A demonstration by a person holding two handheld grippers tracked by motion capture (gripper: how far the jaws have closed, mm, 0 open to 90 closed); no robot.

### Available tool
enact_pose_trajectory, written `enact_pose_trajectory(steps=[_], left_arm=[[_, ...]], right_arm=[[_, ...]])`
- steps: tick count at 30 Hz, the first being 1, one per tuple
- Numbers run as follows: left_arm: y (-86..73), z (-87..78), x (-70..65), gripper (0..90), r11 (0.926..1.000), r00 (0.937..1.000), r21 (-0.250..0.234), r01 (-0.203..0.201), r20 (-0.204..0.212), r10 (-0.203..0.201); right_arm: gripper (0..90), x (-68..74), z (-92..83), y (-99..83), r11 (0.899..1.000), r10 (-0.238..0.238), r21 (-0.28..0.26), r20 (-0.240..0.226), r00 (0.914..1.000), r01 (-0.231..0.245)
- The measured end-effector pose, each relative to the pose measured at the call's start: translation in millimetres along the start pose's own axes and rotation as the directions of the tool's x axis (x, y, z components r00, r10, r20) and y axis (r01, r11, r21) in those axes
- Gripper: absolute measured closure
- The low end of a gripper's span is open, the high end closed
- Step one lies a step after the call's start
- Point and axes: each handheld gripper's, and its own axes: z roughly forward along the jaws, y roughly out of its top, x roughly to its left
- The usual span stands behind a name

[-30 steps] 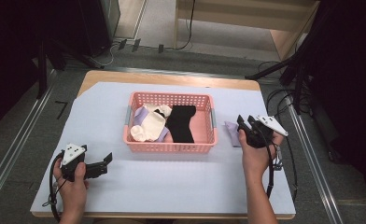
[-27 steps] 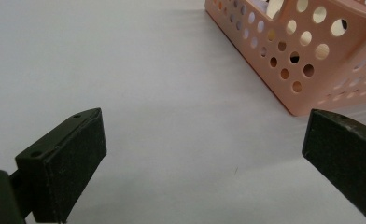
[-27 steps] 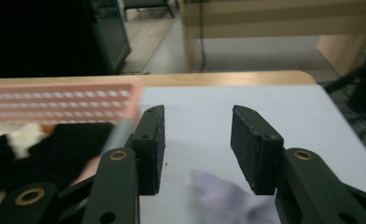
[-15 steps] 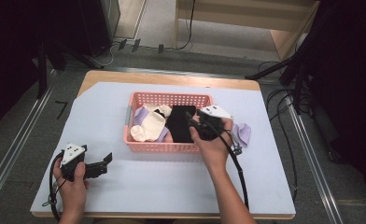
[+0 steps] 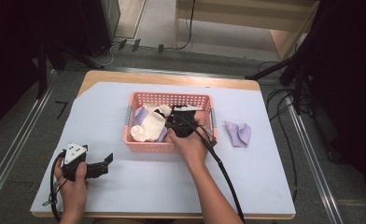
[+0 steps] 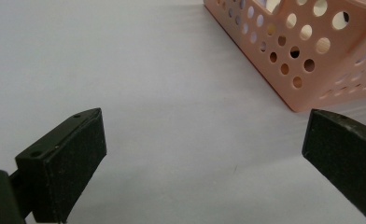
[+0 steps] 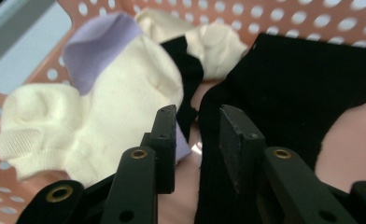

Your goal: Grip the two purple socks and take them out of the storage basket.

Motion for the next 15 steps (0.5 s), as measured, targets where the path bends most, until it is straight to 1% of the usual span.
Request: enact_pose_trajectory(steps=[2, 4, 6, 8, 10, 12, 13, 14, 15], left_arm=[[0.0, 0.1, 0.0, 0.5, 1.0000, 1.0000, 0.000, 0.001, -0.001, -0.001], [0.1, 0.0, -0.1, 0.5, 1.0000, 1.0000, 0.002, -0.002, -0.002, 0.002], [0.1, 0.3, -0.4, 0.5, 1.0000, 1.0000, 0.003, -0.003, -0.002, 0.003], [0.1, 0.5, -0.4, 0.5, 1.0000, 1.0000, 0.003, -0.008, -0.002, 0.008], [0.2, 0.1, -0.6, 0.5, 0.9999, 0.9999, 0.006, -0.012, -0.004, 0.012], [0.2, 0.2, -0.5, 0.6, 0.9999, 1.0000, 0.006, -0.010, -0.003, 0.010], [0.2, 0.5, -0.4, 0.5, 1.0000, 1.0000, 0.005, -0.008, -0.001, 0.008], [0.3, 0.8, -0.2, 0.5, 0.9999, 0.9999, 0.008, -0.010, -0.002, 0.010], [0.4, 1.2, -0.1, 0.5, 0.9999, 1.0000, 0.011, -0.006, -0.003, 0.007]], right_arm=[[67.0, 2.0, 2.9, 1.4, 0.999, 0.011, 0.040, -0.010, 0.9999, -0.010], [66.1, 4.0, 5.6, 2.3, 0.998, 0.027, 0.061, -0.023, 0.9994, -0.025], [64.3, 6.0, 8.6, 3.4, 0.994, 0.038, 0.105, -0.015, 0.9992, -0.036], [62.3, 6.7, 11.7, 5.1, 0.988, 0.052, 0.147, -0.015, 0.9985, -0.049], [59.7, 7.4, 13.9, 7.4, 0.982, 0.073, 0.177, -0.007, 0.9973, -0.071], [53.9, 8.2, 16.7, 9.7, 0.976, 0.084, 0.204, -0.016, 0.9963, -0.079], [50.6, 9.9, 18.3, 11.0, 0.969, 0.098, 0.230, -0.024, 0.9949, -0.090], [48.8, 10.9, 21.0, 11.9, 0.965, 0.097, 0.248, -0.036, 0.9946, -0.085], [48.7, 12.5, 22.7, 12.8, 0.958, 0.103, 0.274, -0.048, 0.9935, -0.086]])
